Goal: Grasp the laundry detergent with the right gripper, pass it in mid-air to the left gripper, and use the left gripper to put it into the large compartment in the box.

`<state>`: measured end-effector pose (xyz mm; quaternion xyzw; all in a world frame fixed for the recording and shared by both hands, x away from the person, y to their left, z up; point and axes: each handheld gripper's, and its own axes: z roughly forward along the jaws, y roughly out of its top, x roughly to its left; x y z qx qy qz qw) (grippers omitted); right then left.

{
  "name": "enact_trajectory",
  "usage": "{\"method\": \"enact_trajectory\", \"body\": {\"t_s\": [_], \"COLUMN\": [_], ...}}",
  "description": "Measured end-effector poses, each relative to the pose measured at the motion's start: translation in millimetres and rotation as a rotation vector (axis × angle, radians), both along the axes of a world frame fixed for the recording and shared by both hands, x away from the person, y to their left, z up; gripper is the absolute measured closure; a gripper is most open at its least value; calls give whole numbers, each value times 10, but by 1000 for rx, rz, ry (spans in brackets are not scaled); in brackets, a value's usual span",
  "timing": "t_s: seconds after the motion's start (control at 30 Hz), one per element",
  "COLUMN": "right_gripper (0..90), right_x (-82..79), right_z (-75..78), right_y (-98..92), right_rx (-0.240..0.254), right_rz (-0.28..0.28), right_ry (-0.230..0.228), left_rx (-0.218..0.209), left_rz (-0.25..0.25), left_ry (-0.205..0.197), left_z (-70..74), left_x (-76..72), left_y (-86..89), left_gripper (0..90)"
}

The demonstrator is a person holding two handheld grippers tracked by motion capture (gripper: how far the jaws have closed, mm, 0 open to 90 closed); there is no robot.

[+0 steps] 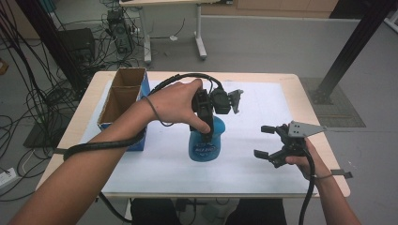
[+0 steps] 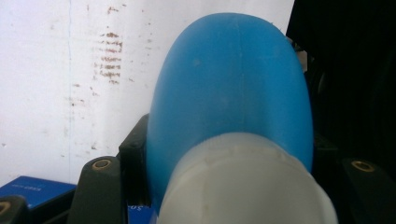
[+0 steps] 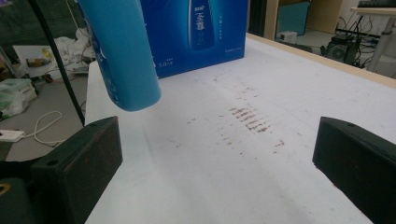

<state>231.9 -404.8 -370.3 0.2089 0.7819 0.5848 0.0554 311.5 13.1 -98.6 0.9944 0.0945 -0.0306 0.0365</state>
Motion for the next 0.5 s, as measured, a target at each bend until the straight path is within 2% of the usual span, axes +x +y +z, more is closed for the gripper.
{"method": "enact_trajectory", "body": {"t_s": [0.23,0.37,0.5], "right_gripper": [16,16,21], "right_x": [2,5,10], "right_z": [1,2,19], "right_y": [16,27,46], "right_rx": [-2,1,-4], "right_rz": [-7,-7,-10], "right_ry": [0,-1,-1], "left_rx": [-9,-6,-5], "left_rz": [28,36,42], "left_ry": [2,-26,-33], "left_z": [202,361,518], "left_x": [18,-3,10], "left_y": [1,-15,-39], "left_gripper": [378,378,378]}}
